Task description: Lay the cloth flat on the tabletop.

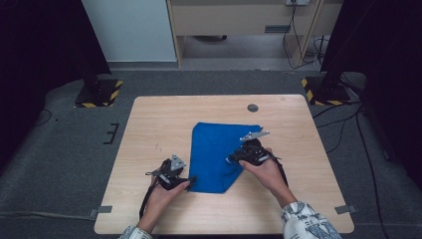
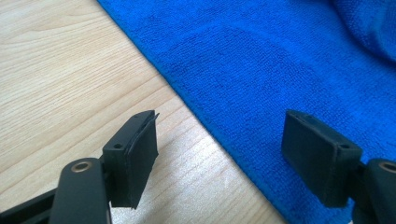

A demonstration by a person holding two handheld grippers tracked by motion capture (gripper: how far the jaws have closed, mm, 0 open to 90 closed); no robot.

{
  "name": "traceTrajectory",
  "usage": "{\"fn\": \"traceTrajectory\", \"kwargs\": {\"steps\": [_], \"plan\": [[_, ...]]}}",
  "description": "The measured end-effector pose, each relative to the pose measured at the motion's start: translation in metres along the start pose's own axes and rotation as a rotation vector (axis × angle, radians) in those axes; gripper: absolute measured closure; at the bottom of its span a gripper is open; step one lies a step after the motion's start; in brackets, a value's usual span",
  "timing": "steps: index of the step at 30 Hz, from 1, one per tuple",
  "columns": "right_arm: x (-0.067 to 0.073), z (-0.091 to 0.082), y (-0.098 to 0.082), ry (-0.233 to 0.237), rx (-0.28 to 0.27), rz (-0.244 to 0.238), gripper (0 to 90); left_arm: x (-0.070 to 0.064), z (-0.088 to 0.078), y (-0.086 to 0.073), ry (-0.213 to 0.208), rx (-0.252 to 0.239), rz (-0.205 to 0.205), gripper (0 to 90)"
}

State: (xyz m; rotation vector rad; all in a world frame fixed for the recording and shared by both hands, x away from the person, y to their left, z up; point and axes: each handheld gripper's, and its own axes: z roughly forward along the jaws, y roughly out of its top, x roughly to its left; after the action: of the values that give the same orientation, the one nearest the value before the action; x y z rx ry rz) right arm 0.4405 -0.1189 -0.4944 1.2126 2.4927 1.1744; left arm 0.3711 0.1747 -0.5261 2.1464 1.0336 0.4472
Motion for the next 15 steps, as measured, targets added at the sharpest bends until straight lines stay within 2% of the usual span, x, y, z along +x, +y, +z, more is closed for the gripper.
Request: {"fn": "traceTrajectory", "kwargs": {"steps": [2,7,9,11,15], "plan": [[0.001,0.007,-0.002,0.009,0.024,0.009,55.6,0.000,0.000,0.000,0.000,-0.004,-0.001,26.3],[0.006,0.022,-0.007,-0.032,0.095,-0.018,49.1,0.000,-0.001,0.000,0.001,-0.002,0.001,26.3],[0.006,0.024,-0.007,-0.031,0.093,-0.006,47.8,-0.001,-0.001,0.000,0.000,-0.001,0.003,26.3],[0.004,0.022,-0.006,-0.022,0.062,0.009,46.9,0.000,-0.001,0.000,0.000,-0.003,0.002,26.3],[0.002,0.015,-0.005,-0.011,0.046,0.012,72.0,0.000,-0.001,0.000,0.001,-0.003,0.002,26.3]]}}
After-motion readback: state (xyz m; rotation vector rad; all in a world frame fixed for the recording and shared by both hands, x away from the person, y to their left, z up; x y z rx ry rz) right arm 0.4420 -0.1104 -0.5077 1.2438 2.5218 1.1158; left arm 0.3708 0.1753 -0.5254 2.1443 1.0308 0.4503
